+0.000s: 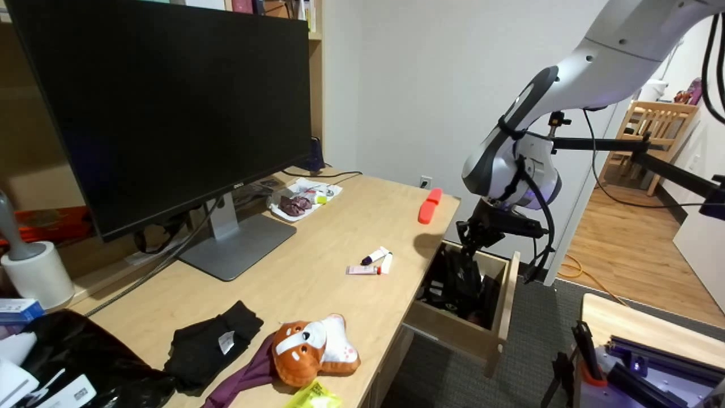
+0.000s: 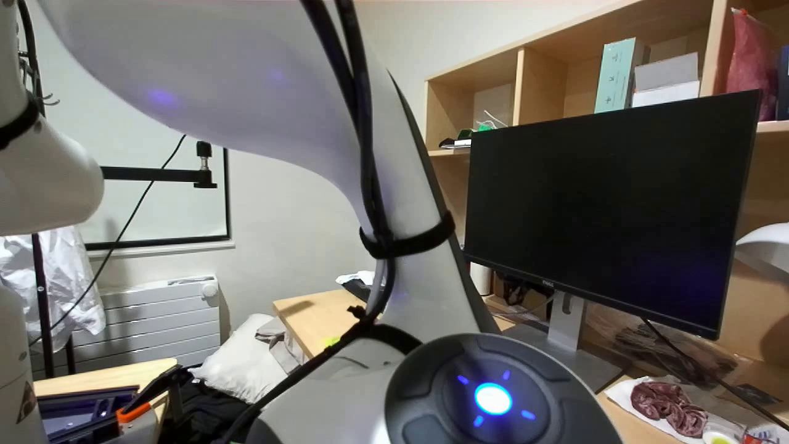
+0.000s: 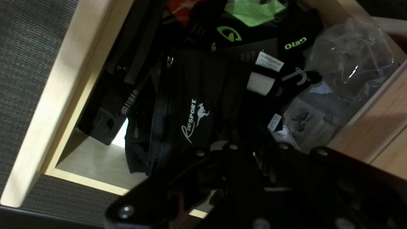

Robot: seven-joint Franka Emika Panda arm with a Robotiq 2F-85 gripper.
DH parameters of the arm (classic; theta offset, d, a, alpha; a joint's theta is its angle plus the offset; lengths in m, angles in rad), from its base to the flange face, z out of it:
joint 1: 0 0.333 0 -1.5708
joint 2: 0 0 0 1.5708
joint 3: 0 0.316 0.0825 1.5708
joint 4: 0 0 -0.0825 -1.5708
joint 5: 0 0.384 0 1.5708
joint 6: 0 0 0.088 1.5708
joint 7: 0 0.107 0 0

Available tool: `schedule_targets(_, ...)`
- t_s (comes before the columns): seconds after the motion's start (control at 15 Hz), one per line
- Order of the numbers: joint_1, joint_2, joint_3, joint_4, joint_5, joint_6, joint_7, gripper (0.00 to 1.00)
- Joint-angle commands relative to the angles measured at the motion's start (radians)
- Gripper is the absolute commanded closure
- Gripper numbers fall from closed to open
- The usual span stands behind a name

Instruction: Remove the black object from the top drawer.

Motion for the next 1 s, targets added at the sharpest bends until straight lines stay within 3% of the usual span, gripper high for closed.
schedule_targets(0.0,0.051,0.053,-0.058,0.034,-0.026,0.05,0.06,0.5)
schedule_targets(0.2,0.069,0.123,-0.092,0.088,-0.025,0.068,0.096,0.31)
schedule_targets(0.53,0.037,0.247,-0.069,0.203,-0.03,0.063,0.109,0.0)
schedule_targets(0.93,0.044,0.366,-0.046,0.313,-0.051,0.087,0.11,0.0)
